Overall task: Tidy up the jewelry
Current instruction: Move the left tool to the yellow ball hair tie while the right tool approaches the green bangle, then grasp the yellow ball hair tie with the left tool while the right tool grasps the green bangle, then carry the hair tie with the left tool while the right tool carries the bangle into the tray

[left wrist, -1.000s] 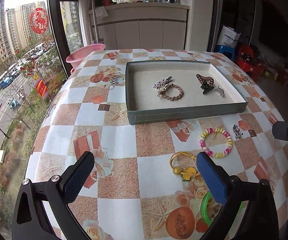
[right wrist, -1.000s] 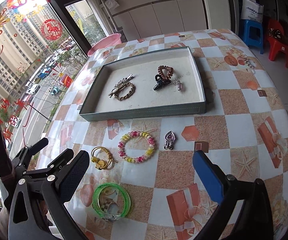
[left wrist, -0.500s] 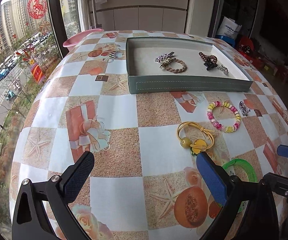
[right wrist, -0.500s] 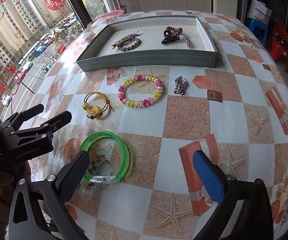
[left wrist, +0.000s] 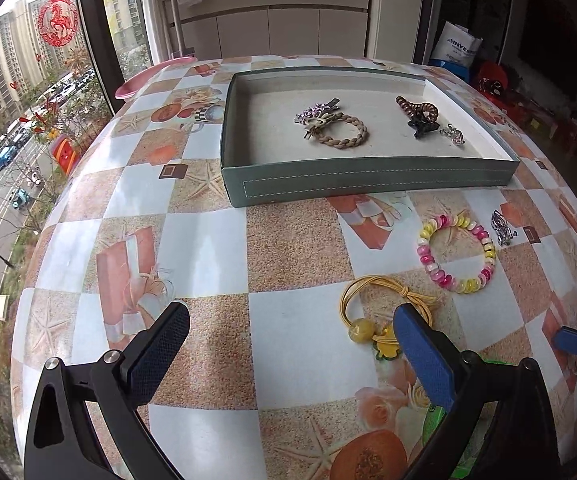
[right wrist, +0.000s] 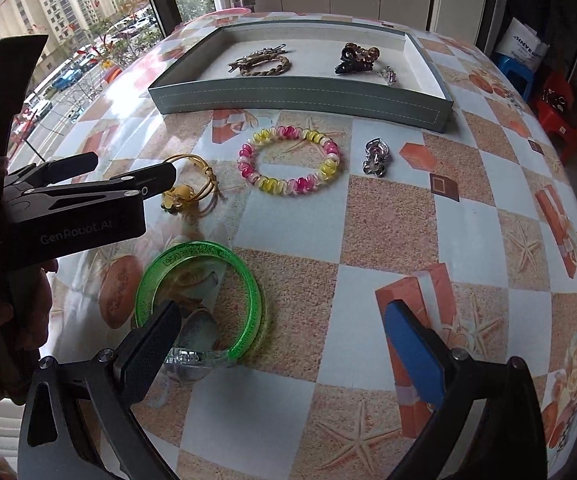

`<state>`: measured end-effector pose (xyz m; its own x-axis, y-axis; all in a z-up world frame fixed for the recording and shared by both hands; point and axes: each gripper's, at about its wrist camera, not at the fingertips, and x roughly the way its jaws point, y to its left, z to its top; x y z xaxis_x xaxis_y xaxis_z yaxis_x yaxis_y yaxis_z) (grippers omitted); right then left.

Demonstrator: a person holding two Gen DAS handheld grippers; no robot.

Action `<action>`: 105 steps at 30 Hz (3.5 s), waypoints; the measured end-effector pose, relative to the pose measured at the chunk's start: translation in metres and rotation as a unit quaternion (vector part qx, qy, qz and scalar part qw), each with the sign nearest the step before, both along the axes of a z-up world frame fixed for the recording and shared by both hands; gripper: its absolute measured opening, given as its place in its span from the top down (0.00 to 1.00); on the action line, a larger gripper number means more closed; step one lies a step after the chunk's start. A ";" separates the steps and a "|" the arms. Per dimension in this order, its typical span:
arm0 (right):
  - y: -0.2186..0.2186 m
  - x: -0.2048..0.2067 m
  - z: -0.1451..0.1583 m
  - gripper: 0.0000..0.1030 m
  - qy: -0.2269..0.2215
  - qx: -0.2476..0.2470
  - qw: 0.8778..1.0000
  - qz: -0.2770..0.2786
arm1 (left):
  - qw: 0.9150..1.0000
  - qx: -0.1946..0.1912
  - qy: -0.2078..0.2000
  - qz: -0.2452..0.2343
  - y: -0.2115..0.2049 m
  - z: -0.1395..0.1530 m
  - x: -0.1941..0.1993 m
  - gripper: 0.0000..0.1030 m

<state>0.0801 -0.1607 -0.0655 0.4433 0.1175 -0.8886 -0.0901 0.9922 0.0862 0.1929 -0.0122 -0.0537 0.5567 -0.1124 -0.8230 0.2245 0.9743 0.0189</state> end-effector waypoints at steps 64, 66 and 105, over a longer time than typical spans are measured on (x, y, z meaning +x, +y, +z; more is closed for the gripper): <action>-0.046 -0.007 0.043 0.93 -0.057 0.050 0.997 -0.025 | 0.993 -0.089 -0.051 -0.060 0.002 0.075 -0.038 0.62; -0.049 -0.002 0.049 0.93 -0.061 0.054 0.996 -0.026 | 0.993 -0.089 -0.055 -0.061 0.001 0.080 -0.035 0.62; -0.095 0.213 0.057 0.93 -0.063 0.059 0.993 -0.084 | 0.997 -0.059 -0.042 -0.019 -0.051 0.054 0.136 0.62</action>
<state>0.2932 -0.2558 -0.0086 0.5730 0.1312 -0.8090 0.0592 0.9779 0.2004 0.3286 -0.0627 0.0005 0.6170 -0.2290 -0.7529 0.2647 0.9614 -0.0755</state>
